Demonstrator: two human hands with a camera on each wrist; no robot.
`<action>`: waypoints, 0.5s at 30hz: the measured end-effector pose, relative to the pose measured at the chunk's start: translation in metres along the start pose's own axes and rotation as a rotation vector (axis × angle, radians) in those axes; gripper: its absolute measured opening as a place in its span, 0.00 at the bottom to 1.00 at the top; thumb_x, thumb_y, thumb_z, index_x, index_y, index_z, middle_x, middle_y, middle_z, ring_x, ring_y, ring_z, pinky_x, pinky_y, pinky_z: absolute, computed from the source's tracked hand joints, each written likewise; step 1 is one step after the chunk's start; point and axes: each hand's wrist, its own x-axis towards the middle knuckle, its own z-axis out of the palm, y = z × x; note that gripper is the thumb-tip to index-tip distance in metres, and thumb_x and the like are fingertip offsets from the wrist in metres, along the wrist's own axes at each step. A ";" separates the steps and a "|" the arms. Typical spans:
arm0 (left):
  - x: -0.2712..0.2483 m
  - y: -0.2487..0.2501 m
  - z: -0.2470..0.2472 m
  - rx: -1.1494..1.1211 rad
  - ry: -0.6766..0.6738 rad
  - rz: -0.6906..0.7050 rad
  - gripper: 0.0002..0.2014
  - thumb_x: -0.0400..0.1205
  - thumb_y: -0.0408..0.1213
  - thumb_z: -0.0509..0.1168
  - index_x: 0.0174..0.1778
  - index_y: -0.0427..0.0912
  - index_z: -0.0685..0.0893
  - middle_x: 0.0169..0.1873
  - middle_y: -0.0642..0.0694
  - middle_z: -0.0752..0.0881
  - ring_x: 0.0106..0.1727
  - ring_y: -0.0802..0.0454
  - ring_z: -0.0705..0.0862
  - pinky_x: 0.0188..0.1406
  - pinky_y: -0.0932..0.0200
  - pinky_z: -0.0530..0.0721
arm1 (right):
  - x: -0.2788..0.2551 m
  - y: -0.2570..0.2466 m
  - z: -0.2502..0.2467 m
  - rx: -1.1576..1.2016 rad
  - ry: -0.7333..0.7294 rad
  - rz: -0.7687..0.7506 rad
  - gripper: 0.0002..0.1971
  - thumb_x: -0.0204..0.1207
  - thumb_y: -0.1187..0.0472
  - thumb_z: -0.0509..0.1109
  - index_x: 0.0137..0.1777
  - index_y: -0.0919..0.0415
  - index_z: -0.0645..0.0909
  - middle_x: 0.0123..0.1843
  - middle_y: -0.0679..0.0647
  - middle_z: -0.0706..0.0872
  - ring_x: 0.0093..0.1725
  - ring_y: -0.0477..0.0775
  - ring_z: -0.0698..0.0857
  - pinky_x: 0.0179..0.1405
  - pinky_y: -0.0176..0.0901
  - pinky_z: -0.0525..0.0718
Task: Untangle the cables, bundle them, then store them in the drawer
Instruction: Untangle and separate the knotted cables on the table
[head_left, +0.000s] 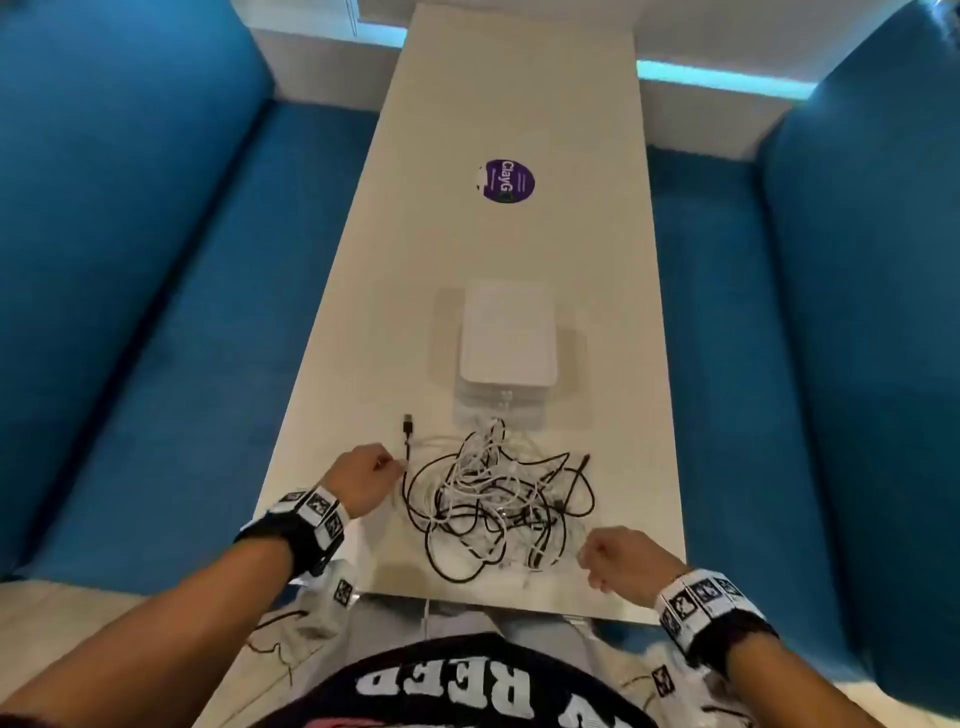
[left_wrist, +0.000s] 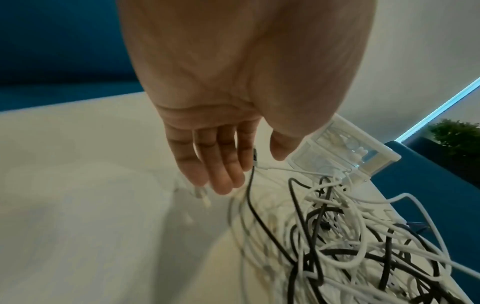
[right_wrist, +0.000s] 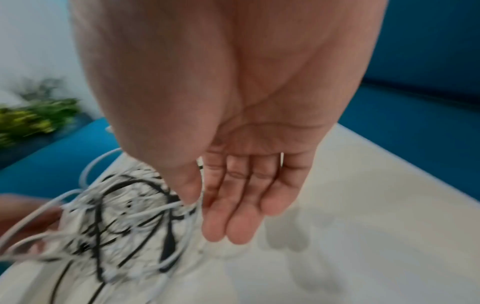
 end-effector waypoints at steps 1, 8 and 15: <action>0.008 0.005 0.004 0.041 -0.004 -0.001 0.12 0.85 0.51 0.64 0.46 0.45 0.84 0.46 0.42 0.88 0.50 0.40 0.87 0.47 0.53 0.83 | 0.006 -0.007 0.001 -0.020 0.002 -0.049 0.11 0.79 0.51 0.62 0.42 0.51 0.85 0.36 0.48 0.91 0.38 0.48 0.89 0.46 0.46 0.88; 0.023 0.025 0.017 0.305 0.046 -0.098 0.13 0.83 0.44 0.64 0.59 0.41 0.83 0.58 0.39 0.85 0.56 0.37 0.85 0.54 0.51 0.84 | 0.028 -0.051 0.000 -0.376 0.017 -0.204 0.11 0.80 0.51 0.62 0.43 0.54 0.83 0.43 0.54 0.89 0.47 0.56 0.86 0.46 0.46 0.83; 0.012 0.044 0.005 0.062 0.244 0.064 0.11 0.86 0.44 0.60 0.50 0.38 0.77 0.45 0.39 0.85 0.43 0.40 0.82 0.41 0.50 0.80 | 0.045 -0.067 0.002 -0.386 0.117 -0.278 0.11 0.77 0.49 0.61 0.35 0.50 0.77 0.37 0.51 0.86 0.40 0.57 0.85 0.41 0.48 0.84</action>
